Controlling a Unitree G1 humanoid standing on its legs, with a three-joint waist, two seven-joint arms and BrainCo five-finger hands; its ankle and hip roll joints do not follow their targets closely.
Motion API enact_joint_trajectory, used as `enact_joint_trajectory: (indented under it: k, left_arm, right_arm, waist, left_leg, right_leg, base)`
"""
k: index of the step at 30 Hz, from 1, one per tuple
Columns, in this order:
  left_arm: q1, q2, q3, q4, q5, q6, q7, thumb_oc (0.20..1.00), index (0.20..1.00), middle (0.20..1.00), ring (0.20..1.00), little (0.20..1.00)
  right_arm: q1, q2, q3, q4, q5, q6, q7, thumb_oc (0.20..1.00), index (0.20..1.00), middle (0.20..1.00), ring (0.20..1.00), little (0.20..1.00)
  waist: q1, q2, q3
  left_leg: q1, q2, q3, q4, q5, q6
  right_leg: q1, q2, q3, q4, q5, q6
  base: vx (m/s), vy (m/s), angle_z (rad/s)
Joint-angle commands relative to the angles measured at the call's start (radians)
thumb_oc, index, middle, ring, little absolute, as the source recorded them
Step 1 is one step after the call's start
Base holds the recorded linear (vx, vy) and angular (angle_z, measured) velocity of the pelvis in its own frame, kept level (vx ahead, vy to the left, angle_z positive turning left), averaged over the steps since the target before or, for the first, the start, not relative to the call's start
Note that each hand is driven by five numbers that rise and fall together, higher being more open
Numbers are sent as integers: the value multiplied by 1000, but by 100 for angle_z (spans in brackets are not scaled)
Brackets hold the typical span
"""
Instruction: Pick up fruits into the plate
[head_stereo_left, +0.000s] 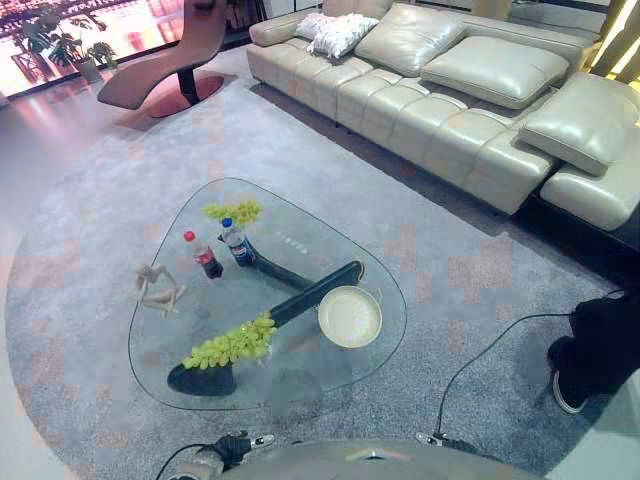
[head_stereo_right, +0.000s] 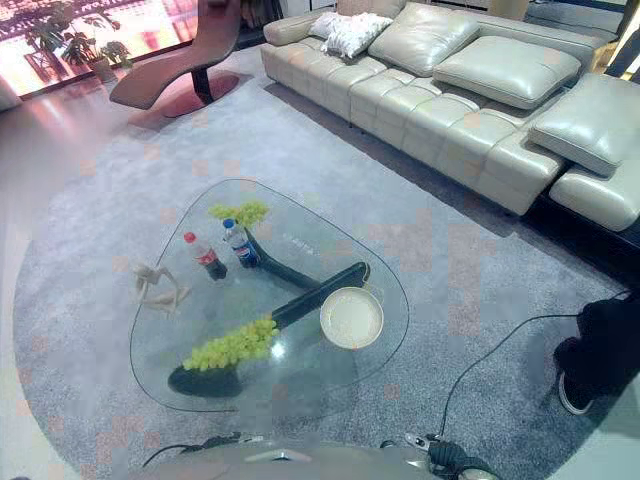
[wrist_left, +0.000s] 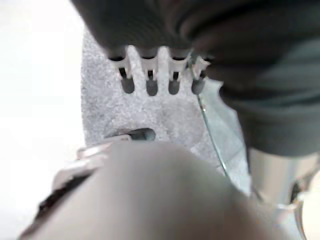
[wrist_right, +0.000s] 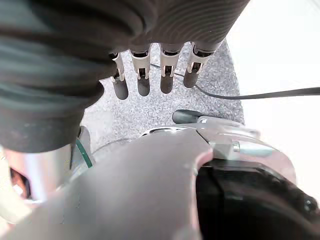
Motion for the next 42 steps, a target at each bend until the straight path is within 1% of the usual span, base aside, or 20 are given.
enact_joint_trajectory:
  k: [1,3,5,12,19,22,26,30,32,36,39,40,42]
  left_arm:
    - [-72,6,-2,54,37,-36,40,1000,1000,1000,1000,1000]
    - [-77,8,1,51,-1,-49,55,1000,1000,1000,1000,1000]
    - [-80,13,9,51,15,-32,69,1000,1000,1000,1000,1000]
    - [-80,15,6,52,3,-35,55,1000,1000,1000,1000,1000]
    - [-74,11,-5,59,45,-29,51,1000,1000,1000,1000,1000]
    - [-69,7,-7,63,53,-26,61,1000,1000,1000,1000,1000]
    - [-77,7,-18,57,63,-41,90,1000,1000,1000,1000,1000]
    - [-92,10,-36,42,86,-82,121,1000,1000,1000,1000,1000]
    - [-97,15,-48,31,116,-114,162,1000,1000,1000,1000,1000]
    - [-118,36,-73,4,177,-148,249,1000,1000,1000,1000,1000]
    - [-136,43,-89,-12,184,-172,287,1000,1000,1000,1000,1000]
    - [-158,51,-105,-32,201,-193,319,1000,1000,1000,1000,1000]
    - [-172,58,-118,-51,234,-206,359,1000,1000,1000,1000,1000]
  right_arm:
    - [-70,26,10,22,16,-33,12,1000,1000,1000,1000,1000]
    - [-72,25,12,18,19,-35,14,1000,1000,1000,1000,1000]
    - [-73,24,16,15,21,-33,17,1000,1000,1000,1000,1000]
    - [-81,20,23,15,15,-36,14,1000,1000,1000,1000,1000]
    - [-80,21,22,25,12,-40,14,1000,1000,1000,1000,1000]
    - [-76,25,24,32,1,-49,17,1000,1000,1000,1000,1000]
    - [-82,20,32,26,-2,-51,19,1000,1000,1000,1000,1000]
    - [-92,14,42,20,4,-41,8,1000,1000,1000,1000,1000]
    - [-94,9,44,18,7,-44,9,1000,1000,1000,1000,1000]
    - [-98,-1,55,7,8,-39,17,1000,1000,1000,1000,1000]
    - [-106,-11,66,1,3,-36,10,1000,1000,1000,1000,1000]
    - [-119,-24,76,-5,5,-32,7,1000,1000,1000,1000,1000]
    - [-131,-32,82,-11,6,-30,8,1000,1000,1000,1000,1000]
  waist:
    - [17,-52,36]
    - [14,-52,40]
    - [14,-53,43]
    - [12,-48,52]
    - [12,-44,52]
    - [9,-41,48]
    - [3,-34,54]
    - [0,-21,67]
    - [-1,-17,70]
    - [-6,-11,80]
    - [-11,-5,89]
    - [-10,1,104]
    - [-10,3,117]
  left_leg:
    - [20,-82,38,7,-132,63]
    - [18,-81,42,7,-130,62]
    - [16,-80,41,7,-130,63]
    - [10,-79,43,7,-128,62]
    - [9,-80,40,7,-129,62]
    - [15,-83,37,7,-133,62]
    - [6,-81,40,7,-127,60]
    - [-2,-82,36,7,-122,61]
    - [-3,-83,35,7,-121,61]
    - [-9,-82,29,8,-117,60]
    - [-23,-81,28,14,-114,58]
    - [-41,-83,22,20,-109,58]
    - [-53,-84,20,25,-106,57]
  right_leg:
    - [-19,-39,92,37,-14,65]
    - [-23,-39,95,37,-13,65]
    - [-26,-38,99,36,-12,65]
    - [-32,-36,104,35,-10,64]
    - [-32,-37,103,32,-10,63]
    - [-24,-38,104,24,-8,66]
    - [-38,-38,110,34,-10,65]
    - [-51,-39,109,42,-13,61]
    - [-50,-40,109,41,-14,61]
    - [-60,-38,114,52,-19,60]
    - [-80,-36,120,62,-22,58]
    - [-98,-35,122,68,-21,55]
    - [-112,-35,122,72,-19,53]
  base:
    - [28,-129,-128]
    - [0,0,0]
    - [0,0,0]
    - [-3,4,-3]
    - [10,-1,-4]
    - [57,-16,0]
    - [8,-2,0]
    - [0,0,0]
    - [36,16,0]
    - [56,-3,0]
    - [-10,13,-1]
    - [-23,33,-4]
    - [-18,21,-1]
